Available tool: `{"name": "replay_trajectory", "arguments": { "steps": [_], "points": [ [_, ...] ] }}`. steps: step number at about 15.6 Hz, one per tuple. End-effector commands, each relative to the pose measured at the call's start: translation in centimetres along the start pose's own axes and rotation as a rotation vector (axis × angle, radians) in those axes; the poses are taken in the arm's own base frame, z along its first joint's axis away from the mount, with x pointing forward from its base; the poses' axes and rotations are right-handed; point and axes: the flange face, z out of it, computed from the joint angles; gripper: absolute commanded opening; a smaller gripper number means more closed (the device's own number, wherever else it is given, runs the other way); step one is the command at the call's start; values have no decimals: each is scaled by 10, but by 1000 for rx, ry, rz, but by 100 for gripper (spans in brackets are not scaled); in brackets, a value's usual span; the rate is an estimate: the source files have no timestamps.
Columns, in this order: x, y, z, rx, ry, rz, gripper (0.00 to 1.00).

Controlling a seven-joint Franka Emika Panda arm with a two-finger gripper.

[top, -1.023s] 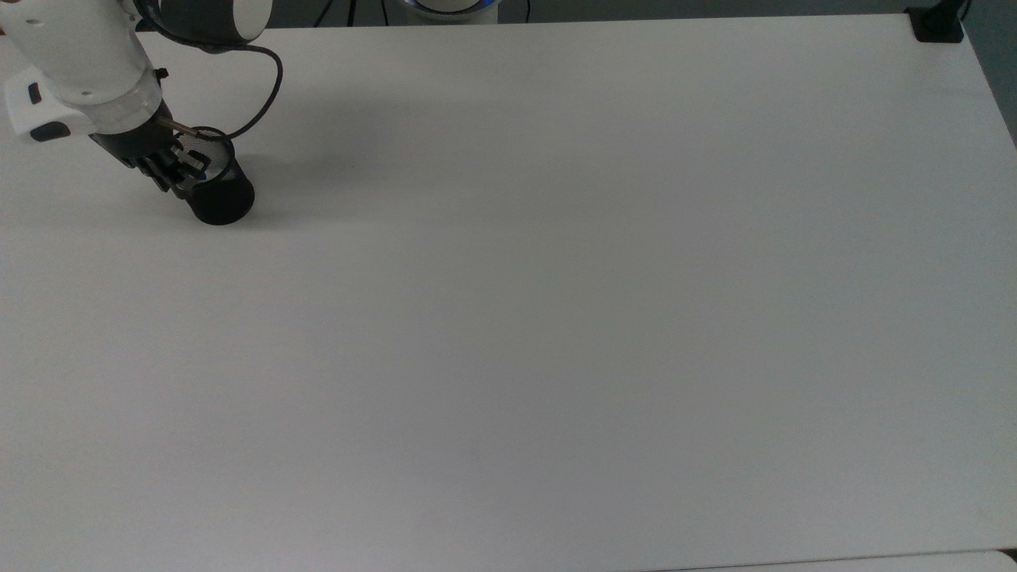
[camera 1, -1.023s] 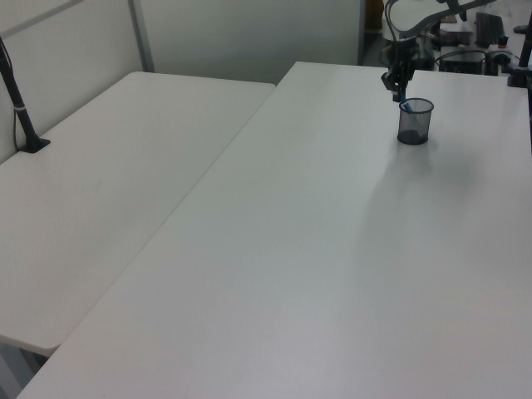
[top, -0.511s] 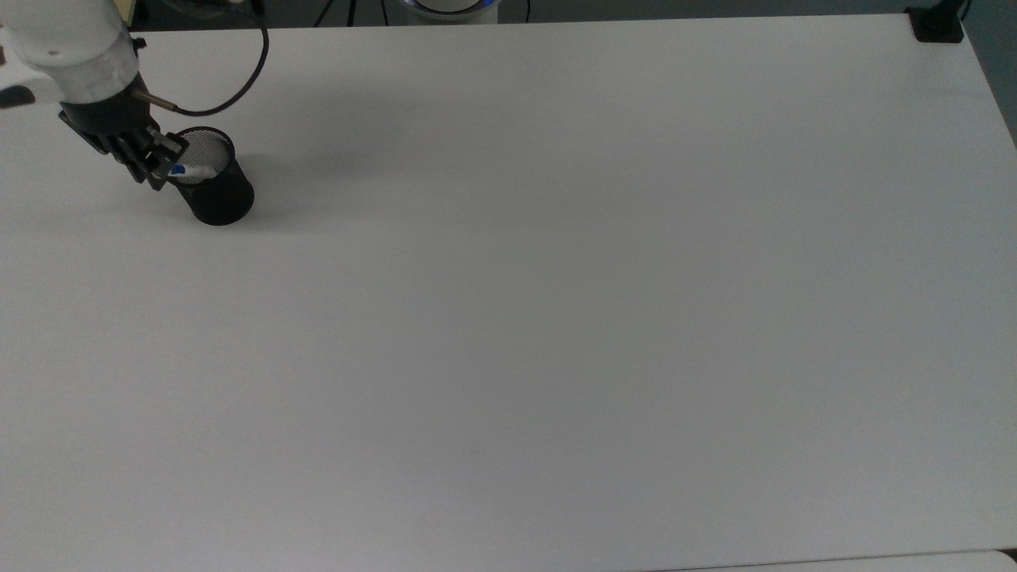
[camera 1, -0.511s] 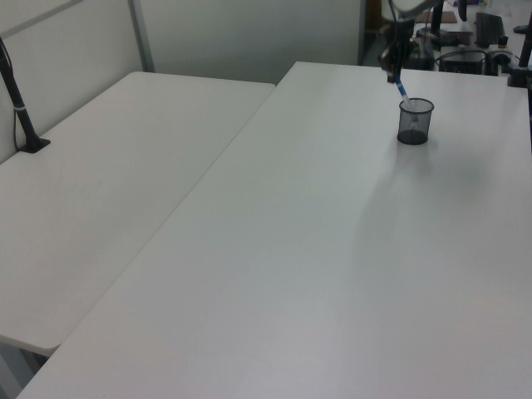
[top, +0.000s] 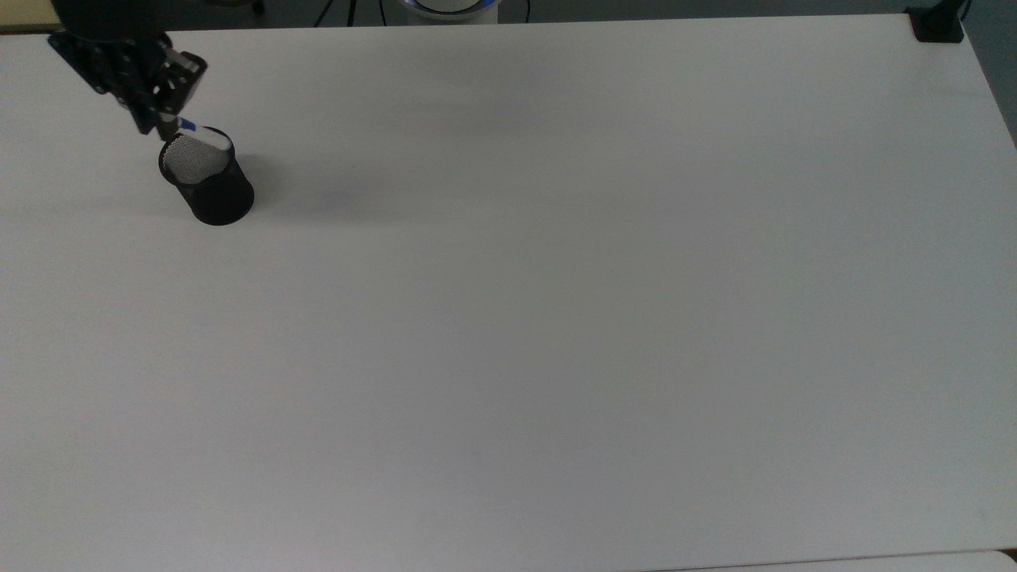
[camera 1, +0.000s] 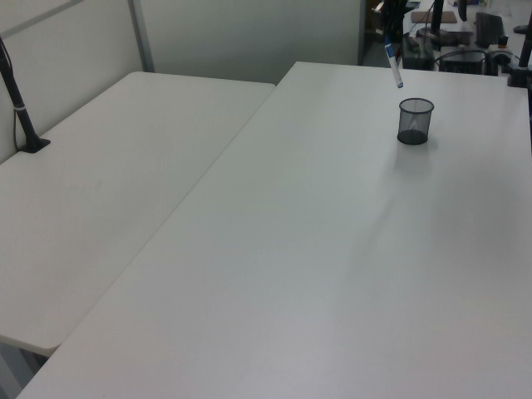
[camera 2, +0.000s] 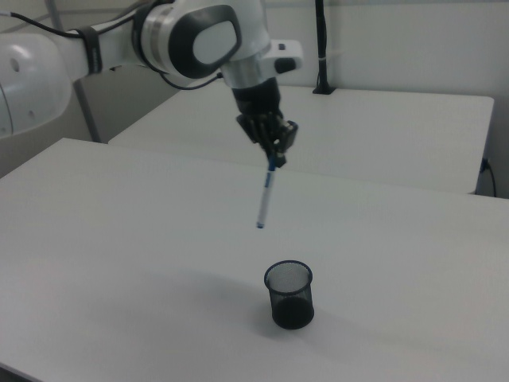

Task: Remove the marker
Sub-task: 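Lift the marker up out of the mesh cup, then carry the marker away from the cup and lower it to the table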

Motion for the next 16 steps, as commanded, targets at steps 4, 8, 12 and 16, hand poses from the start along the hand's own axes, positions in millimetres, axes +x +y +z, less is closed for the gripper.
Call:
{"name": "replay_trajectory", "arguments": {
  "steps": [4,8,12,16],
  "points": [
    [-17,-117,92,27,-259,-123,15],
    [-25,-169,177,23,-376,-182,16],
    [-31,-203,229,6,-406,-230,24],
    [-28,-206,244,6,-381,-232,38]
  ]
}}
